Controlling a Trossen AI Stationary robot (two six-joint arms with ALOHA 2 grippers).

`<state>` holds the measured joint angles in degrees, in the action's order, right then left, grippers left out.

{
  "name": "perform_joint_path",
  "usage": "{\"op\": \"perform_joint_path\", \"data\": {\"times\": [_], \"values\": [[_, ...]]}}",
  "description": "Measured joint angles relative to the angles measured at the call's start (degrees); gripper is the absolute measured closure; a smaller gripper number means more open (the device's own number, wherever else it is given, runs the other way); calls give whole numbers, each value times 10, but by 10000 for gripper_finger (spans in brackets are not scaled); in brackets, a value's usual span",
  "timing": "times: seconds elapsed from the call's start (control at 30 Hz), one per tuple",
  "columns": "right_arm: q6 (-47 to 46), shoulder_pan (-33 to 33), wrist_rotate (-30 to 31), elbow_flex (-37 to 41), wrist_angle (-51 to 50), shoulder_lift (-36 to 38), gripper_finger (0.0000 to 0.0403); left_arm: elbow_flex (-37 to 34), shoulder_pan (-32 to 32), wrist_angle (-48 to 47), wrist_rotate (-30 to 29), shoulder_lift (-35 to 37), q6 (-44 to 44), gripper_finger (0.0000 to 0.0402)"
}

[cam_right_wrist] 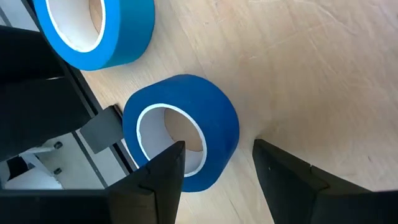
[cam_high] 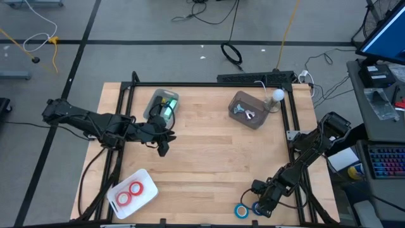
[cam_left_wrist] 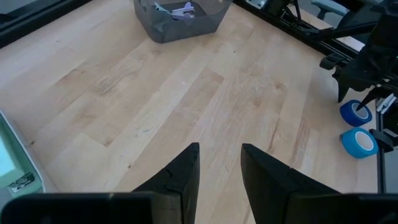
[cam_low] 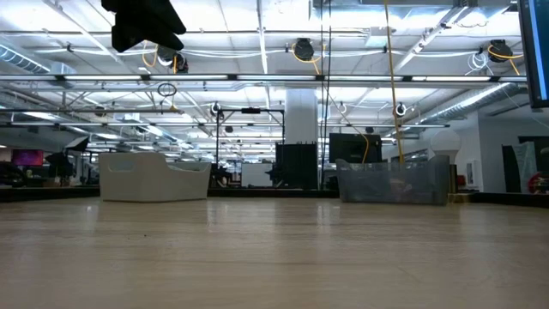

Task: Pick and place Stapler, Stapler remover, tape
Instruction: Put the dark blue tape into the white bin

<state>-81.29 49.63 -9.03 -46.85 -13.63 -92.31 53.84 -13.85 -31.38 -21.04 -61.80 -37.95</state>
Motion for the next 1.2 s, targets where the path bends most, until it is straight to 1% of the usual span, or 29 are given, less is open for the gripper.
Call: {"op": "perform_joint_path", "data": {"times": [0.23,0.37,0.43,0.53,0.73,0.77,0.9,1.0,1.1,1.2], "values": [[0,0,4,0,0,0,216,0,0,0,0,0,2,284],[-41,1,23,0,-15,1,221,0,0,0,0,0,3,284],[-51,1,26,0,-21,1,234,0,0,0,0,0,4,284],[-52,1,27,0,-24,1,266,0,0,0,0,0,8,284],[-50,0,31,0,-27,0,361,0,0,3,0,0,8,284],[-50,0,31,0,-27,1,372,0,0,4,0,0,8,284],[-48,-2,37,1,-36,12,373,0,0,21,0,0,7,284],[-49,-12,49,3,-60,39,373,0,0,35,0,0,1,284],[-41,-26,97,3,-55,84,373,0,0,60,19,0,-2,284],[-11,-52,184,2,-51,139,373,0,0,88,53,-3,-2,284]]}}
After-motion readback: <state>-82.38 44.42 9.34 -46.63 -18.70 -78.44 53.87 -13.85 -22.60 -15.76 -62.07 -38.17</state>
